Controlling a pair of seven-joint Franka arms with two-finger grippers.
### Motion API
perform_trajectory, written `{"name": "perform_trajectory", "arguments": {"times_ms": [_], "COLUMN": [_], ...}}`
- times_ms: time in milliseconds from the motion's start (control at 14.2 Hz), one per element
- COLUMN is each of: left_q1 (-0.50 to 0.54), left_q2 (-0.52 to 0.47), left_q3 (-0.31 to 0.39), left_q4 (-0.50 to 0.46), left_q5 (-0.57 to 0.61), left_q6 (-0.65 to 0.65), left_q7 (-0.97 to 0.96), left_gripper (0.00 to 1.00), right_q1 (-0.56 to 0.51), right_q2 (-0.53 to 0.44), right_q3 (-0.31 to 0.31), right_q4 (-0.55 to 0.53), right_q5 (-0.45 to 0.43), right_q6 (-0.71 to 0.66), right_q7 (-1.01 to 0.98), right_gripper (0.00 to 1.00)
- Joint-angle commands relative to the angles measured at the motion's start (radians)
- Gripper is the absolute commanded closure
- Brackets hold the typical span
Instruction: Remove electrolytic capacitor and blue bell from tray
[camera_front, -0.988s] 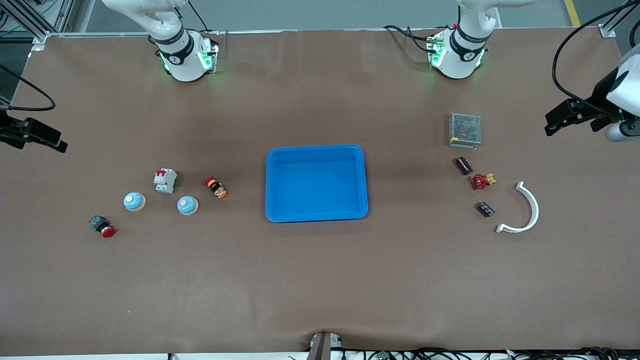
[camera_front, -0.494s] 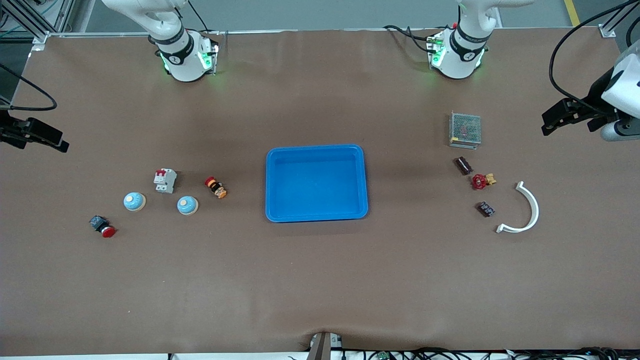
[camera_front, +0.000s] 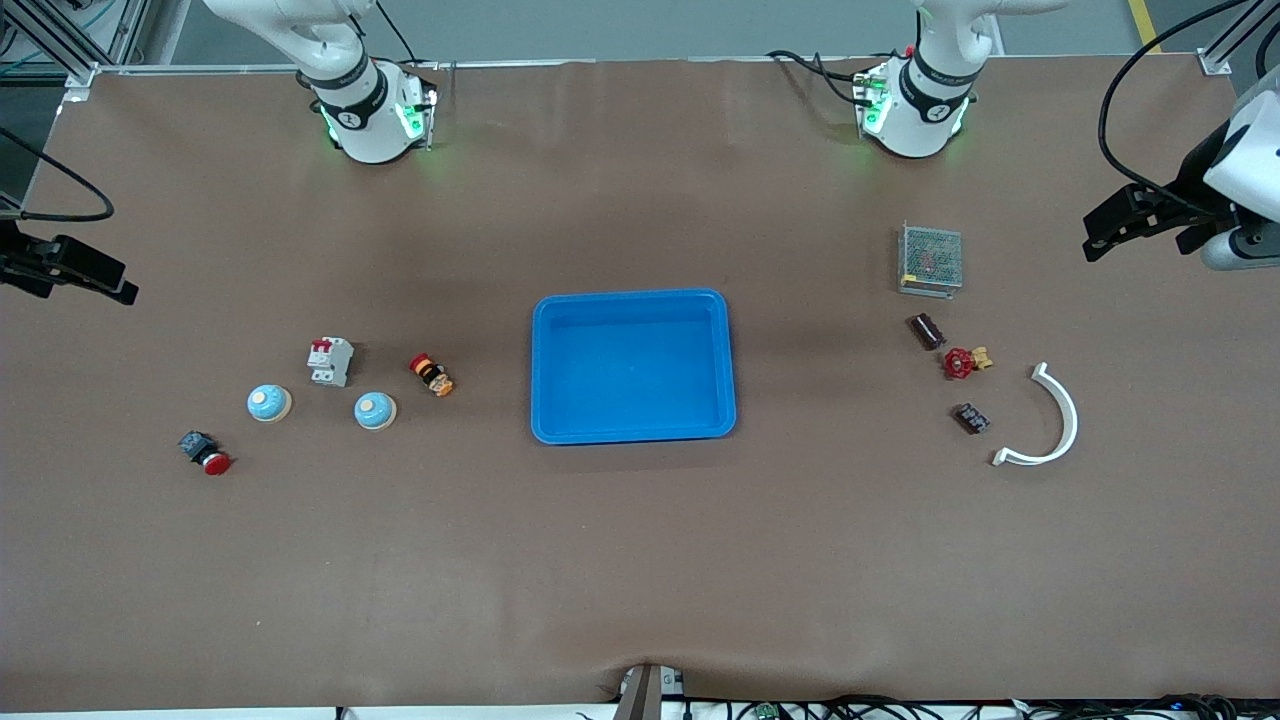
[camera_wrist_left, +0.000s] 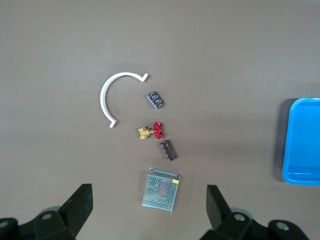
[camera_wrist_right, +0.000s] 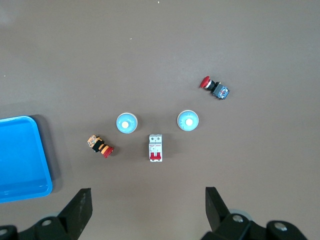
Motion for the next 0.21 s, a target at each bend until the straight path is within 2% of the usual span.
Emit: {"name": "perform_trajectory", "arguments": {"times_ms": [0,141], "left_q1": [0.013,0.01], "left_q2": [0.003,0.011], "left_q3": [-0.005,-0.003], "left_q4": [0.043,0.045], "left_q5": [-0.023,-0.015], "left_q6": [-0.052,-0.057], "left_q7": [-0.008,-0.008], "left_gripper": [0.0,0.0], "right_q1": [0.012,0.012], "right_q2": [-0.006,-0.006], "right_q3": [-0.005,-0.005], "right_q4": [-0.005,-0.005], "right_q5": [0.0,-0.001], "right_q6": [-0.004,-0.001], "right_q7": [0.02,0.02], "right_gripper": [0.0,0.0]}}
